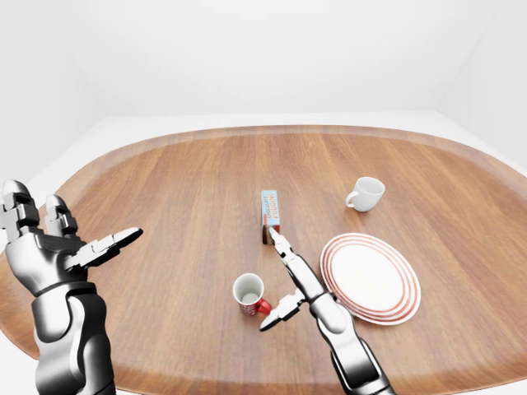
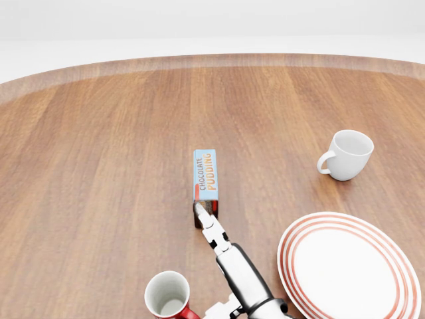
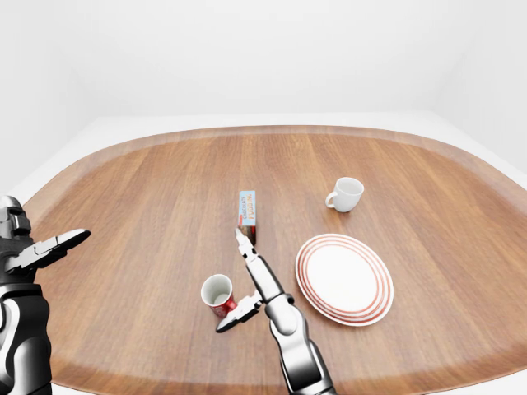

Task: Pick up the red mug and put it on the plate

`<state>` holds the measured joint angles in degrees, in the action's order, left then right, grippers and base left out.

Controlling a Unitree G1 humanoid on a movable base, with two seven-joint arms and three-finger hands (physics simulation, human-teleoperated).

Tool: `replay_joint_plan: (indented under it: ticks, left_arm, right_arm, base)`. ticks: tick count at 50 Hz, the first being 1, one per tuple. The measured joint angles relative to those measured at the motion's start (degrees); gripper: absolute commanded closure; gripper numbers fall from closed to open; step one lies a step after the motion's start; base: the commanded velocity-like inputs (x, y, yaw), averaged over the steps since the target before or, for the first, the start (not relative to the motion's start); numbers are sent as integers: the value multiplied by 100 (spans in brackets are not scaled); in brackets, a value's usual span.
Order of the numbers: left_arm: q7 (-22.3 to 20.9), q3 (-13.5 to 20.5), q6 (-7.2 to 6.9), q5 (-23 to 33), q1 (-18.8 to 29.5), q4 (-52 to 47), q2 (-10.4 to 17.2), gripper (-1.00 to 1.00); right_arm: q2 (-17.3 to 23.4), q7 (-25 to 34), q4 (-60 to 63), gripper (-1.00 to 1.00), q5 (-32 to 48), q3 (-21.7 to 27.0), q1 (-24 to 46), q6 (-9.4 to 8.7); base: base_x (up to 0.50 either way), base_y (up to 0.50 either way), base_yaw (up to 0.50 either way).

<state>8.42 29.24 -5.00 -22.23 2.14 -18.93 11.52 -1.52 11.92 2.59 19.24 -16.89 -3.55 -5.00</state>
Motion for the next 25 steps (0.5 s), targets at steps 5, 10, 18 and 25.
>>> replay_joint_plan:
  ticks: [5, 10, 18, 25]
  left_arm:
    - [-1, -5, 0, 4, -1, 1, -3, -100]
    - [-5, -11, 0, 10, -1, 9, -5, -100]
    - [-6, -17, 0, 15, -1, 19, -8, -100]
    - [-9, -23, 0, 21, -2, 21, -11, -100]
  right_arm:
    - [-16, 2, -116, -100, 87, -55, -10, 0]
    - [-29, 4, -191, -100, 161, -98, -13, 0]
    - [-49, 2, -286, -100, 256, -152, -8, 0]
    - [-92, 19, -516, -100, 308, -148, 94, 0]
  base:
    - [0, 0, 0]
    - [0, 0, 0]
    - [0, 0, 0]
    - [0, 0, 0]
